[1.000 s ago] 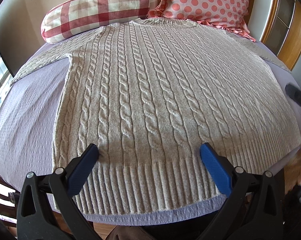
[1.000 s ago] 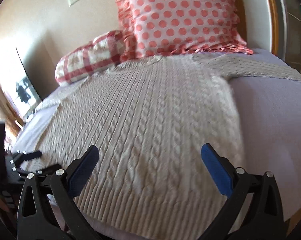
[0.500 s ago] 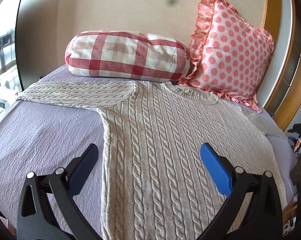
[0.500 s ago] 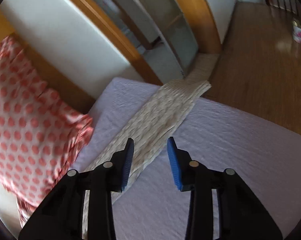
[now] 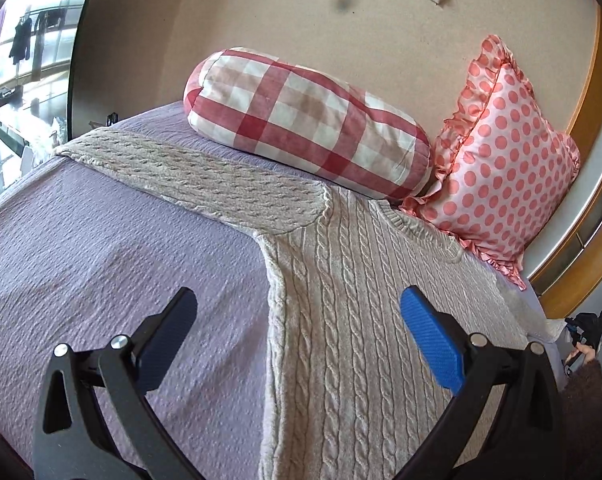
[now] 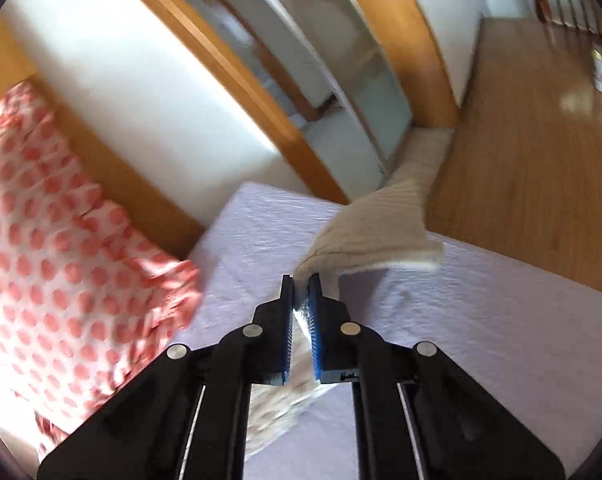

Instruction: Fold small clothes

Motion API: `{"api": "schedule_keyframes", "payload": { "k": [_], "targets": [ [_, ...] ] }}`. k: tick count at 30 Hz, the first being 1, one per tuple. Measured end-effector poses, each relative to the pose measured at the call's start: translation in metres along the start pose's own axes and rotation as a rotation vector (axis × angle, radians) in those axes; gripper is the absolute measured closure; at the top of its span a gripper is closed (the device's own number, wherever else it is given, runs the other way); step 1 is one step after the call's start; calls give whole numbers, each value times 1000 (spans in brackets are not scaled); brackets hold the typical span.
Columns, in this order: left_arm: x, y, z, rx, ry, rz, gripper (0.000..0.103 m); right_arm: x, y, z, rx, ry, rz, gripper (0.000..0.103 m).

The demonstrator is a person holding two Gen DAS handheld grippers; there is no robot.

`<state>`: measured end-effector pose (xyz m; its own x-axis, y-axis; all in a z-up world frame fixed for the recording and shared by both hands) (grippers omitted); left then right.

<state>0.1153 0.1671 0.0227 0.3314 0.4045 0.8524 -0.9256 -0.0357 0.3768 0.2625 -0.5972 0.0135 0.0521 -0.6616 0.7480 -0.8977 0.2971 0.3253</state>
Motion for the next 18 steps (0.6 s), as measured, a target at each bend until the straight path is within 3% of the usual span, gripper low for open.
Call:
{"api": "schedule_keyframes", "payload": {
  "k": [5, 7, 10, 13, 15, 16, 18],
  "targets": [
    [25, -2, -35, 74, -16, 23, 2, -39, 76, -173, 427, 171, -33, 95],
    [34, -5, -47, 99, -14, 30, 2, -75, 102, -234, 577, 225, -96, 95],
    [44, -13, -70, 138, 44, 17, 2, -155, 123, -311, 756, 272, -267, 95],
    [52, -26, -99, 175, 125, -7, 2, -250, 132, -354, 799, 399, -484, 94],
    [58, -34, -120, 211, 160, -13, 2, -282, 141, -356, 784, 450, -563, 90],
    [60, -38, -131, 230, 180, -17, 2, -285, 145, -353, 782, 454, -563, 86],
    [65, -47, -152, 239, 227, -24, 2, -274, 153, -343, 789, 453, -502, 54]
  ]
}}
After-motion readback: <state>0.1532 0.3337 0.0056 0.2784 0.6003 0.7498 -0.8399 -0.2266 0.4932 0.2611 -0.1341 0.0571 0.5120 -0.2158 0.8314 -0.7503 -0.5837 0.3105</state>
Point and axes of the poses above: each gripper's, at about its wrist camera, not at the fingertips, and y roughly against the way its jaws point, z to its right, x to its top, the point moved 6 cm from there along -y, roughly the way its jaws point, and after that the axes turned 15 degrees about z, right-handed, at the moved point
